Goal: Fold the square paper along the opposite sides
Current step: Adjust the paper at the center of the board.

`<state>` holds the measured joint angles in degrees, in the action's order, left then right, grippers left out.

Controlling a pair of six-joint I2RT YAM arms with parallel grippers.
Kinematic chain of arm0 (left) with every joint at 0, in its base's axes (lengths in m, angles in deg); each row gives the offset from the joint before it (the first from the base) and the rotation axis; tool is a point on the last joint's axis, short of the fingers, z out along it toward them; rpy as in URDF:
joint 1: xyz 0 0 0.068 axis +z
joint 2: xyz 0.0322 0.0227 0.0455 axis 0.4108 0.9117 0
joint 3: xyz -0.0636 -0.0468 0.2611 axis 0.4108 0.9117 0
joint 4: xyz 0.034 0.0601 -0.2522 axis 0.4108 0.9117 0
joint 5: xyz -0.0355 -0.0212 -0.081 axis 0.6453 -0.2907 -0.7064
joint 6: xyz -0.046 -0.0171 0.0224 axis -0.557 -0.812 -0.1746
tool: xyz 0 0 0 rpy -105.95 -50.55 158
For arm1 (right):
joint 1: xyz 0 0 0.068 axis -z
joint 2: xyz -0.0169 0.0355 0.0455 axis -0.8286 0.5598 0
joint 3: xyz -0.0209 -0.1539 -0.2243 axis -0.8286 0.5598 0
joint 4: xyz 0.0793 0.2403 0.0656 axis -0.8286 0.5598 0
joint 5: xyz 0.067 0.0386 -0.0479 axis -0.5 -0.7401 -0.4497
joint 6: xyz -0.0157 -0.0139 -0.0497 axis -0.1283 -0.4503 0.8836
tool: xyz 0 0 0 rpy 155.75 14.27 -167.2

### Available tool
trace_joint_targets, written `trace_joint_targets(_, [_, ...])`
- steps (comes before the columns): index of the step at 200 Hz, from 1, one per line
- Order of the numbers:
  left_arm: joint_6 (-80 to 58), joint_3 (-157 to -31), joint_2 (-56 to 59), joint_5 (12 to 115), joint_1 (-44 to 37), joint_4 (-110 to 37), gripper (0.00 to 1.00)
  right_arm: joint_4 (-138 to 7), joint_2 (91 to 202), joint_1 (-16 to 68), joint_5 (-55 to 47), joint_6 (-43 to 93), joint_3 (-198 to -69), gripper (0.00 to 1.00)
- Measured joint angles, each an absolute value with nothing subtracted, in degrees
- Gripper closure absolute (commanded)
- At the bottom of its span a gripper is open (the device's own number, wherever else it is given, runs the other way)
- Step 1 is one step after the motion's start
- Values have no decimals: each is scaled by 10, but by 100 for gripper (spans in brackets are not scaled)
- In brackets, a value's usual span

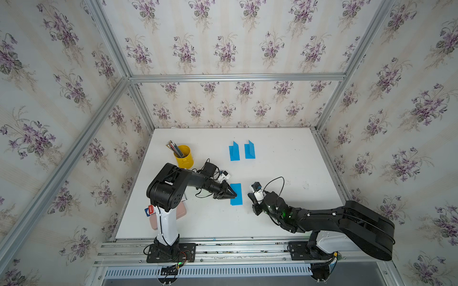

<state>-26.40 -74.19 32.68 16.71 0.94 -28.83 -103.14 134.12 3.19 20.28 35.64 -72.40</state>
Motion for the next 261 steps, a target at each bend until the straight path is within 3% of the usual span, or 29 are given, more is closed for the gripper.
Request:
trace_joint_targets(29, [-265, -855, 375, 252, 0, -270, 75, -1026, 1336, 101, 216, 329, -719, 100])
trace_joint_targets(81, [-264, -1013, 442, 363, -33, -217, 73, -1016, 1339, 118, 224, 312, -716, 100])
trace_joint_targets(226, [-262, -1112, 496, 446, -105, -213, 72, -1006, 1303, 134, 223, 305, -705, 100])
trace_joint_targets(261, [-262, -1101, 486, 450, -107, -221, 60, -1007, 1302, 134, 223, 305, -702, 100])
